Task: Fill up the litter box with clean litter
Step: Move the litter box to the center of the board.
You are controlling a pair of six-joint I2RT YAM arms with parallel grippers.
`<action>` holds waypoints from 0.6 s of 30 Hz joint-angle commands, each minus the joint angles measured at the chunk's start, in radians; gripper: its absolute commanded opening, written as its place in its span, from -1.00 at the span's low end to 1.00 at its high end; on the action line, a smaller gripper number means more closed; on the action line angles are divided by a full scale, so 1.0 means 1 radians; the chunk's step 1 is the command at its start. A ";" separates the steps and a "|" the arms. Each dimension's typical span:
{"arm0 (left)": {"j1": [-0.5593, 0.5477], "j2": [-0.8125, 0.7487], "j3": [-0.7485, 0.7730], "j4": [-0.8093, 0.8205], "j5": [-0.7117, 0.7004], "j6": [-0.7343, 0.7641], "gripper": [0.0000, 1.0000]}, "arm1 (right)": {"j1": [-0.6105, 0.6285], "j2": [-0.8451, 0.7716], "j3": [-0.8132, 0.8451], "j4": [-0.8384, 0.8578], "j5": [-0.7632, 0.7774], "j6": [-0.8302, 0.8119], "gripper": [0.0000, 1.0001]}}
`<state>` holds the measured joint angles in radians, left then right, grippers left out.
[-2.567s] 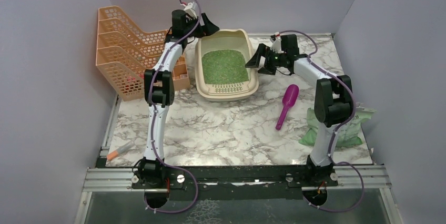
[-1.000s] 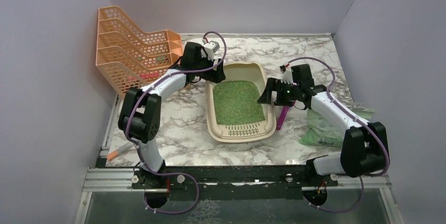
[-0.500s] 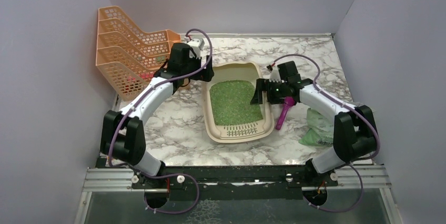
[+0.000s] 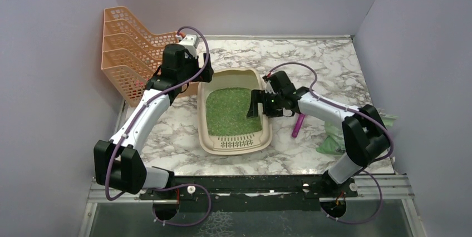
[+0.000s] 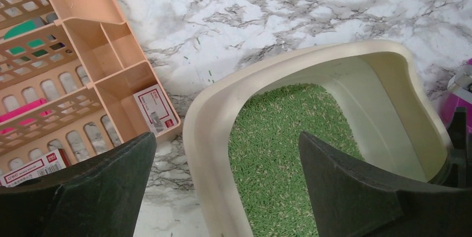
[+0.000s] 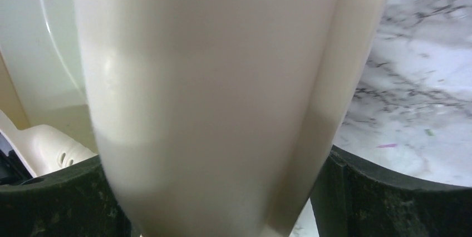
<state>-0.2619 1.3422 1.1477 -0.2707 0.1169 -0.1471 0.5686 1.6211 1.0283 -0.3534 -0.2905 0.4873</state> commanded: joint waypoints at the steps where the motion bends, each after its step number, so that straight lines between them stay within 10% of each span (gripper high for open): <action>1: 0.003 -0.033 0.006 -0.038 0.004 0.004 0.97 | 0.071 -0.018 -0.019 0.082 -0.019 0.131 0.96; 9: 0.002 -0.049 0.013 -0.045 0.082 0.006 0.97 | 0.096 -0.046 -0.004 0.088 -0.051 0.145 0.98; 18: 0.003 -0.065 0.000 -0.058 -0.001 -0.018 0.97 | 0.095 -0.139 0.096 -0.122 0.284 0.032 1.00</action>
<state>-0.2619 1.3033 1.1477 -0.3195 0.1898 -0.1448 0.6556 1.5448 1.0595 -0.4137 -0.1638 0.5766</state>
